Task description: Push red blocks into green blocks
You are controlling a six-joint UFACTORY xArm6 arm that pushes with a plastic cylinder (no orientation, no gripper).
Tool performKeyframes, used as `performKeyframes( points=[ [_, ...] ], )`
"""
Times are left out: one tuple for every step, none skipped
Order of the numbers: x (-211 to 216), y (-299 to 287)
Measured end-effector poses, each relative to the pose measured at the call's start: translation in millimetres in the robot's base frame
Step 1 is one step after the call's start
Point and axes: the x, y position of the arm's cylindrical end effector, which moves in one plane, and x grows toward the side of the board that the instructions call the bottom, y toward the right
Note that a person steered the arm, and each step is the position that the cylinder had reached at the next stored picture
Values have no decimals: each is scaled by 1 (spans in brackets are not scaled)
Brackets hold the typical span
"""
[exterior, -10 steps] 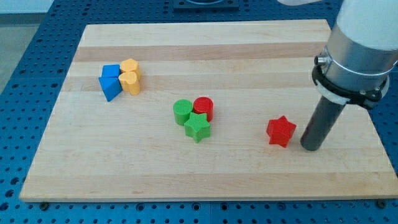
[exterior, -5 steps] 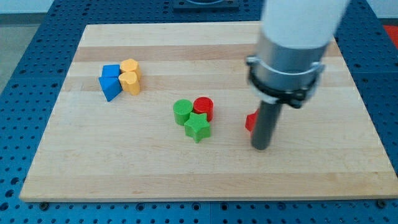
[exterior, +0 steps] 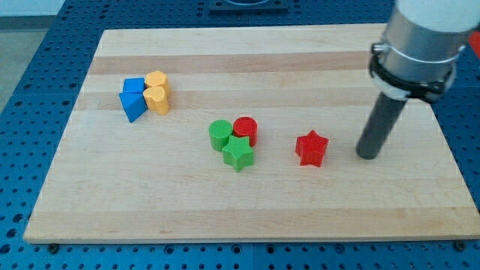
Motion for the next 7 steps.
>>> performKeyframes(
  points=[
    [3,-54],
    [2,-99],
    [6,-105],
    [5,-77],
    [-11,-72],
    [-15,-89],
    [-10,-111]
  ],
)
